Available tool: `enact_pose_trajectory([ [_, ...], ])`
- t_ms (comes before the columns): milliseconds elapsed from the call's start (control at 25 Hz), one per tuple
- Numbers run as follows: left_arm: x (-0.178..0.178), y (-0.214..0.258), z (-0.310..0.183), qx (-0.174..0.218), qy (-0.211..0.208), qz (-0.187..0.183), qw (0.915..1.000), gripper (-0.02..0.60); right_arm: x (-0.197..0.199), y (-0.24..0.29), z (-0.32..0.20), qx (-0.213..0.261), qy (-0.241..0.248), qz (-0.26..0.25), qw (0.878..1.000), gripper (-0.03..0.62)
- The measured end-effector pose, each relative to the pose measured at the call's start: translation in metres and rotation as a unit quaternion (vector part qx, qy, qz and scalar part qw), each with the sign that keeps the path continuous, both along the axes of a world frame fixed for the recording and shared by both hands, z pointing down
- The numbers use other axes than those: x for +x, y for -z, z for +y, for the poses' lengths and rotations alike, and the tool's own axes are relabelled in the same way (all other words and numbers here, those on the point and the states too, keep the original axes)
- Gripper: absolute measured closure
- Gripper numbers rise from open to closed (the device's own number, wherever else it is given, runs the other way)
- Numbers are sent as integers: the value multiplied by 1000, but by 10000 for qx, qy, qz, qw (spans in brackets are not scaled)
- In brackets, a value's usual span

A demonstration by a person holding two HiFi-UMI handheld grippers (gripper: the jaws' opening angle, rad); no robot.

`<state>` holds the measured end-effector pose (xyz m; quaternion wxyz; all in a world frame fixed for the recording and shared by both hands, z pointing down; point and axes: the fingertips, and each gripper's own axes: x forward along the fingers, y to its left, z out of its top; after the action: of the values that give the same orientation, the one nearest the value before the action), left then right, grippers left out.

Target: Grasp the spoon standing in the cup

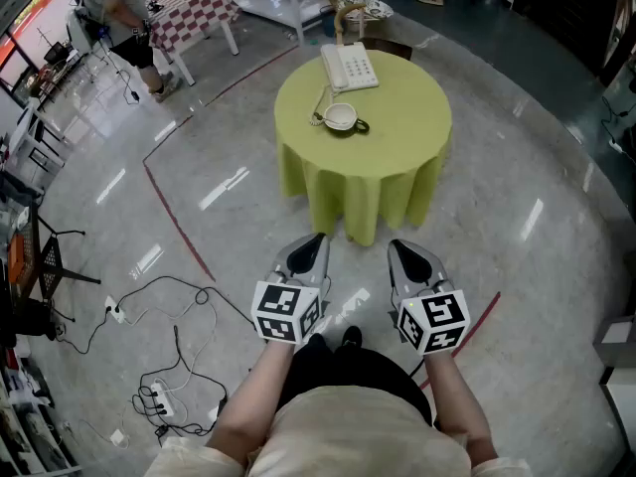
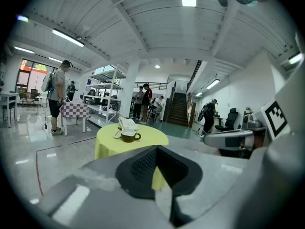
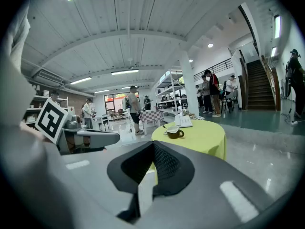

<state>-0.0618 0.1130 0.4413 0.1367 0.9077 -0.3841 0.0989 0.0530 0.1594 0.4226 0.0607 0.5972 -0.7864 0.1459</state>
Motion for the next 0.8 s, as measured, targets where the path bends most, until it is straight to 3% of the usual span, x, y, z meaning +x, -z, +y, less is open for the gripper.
enact_pose_trajectory([
  [280, -3, -4, 3, -60, 6, 43, 10000, 580, 0, -3, 4, 37, -79, -251, 9996, 594],
  [800, -13, -2, -11, -50, 150, 67, 9999, 580, 8, -10, -4, -65, -190, -266, 9994, 592],
])
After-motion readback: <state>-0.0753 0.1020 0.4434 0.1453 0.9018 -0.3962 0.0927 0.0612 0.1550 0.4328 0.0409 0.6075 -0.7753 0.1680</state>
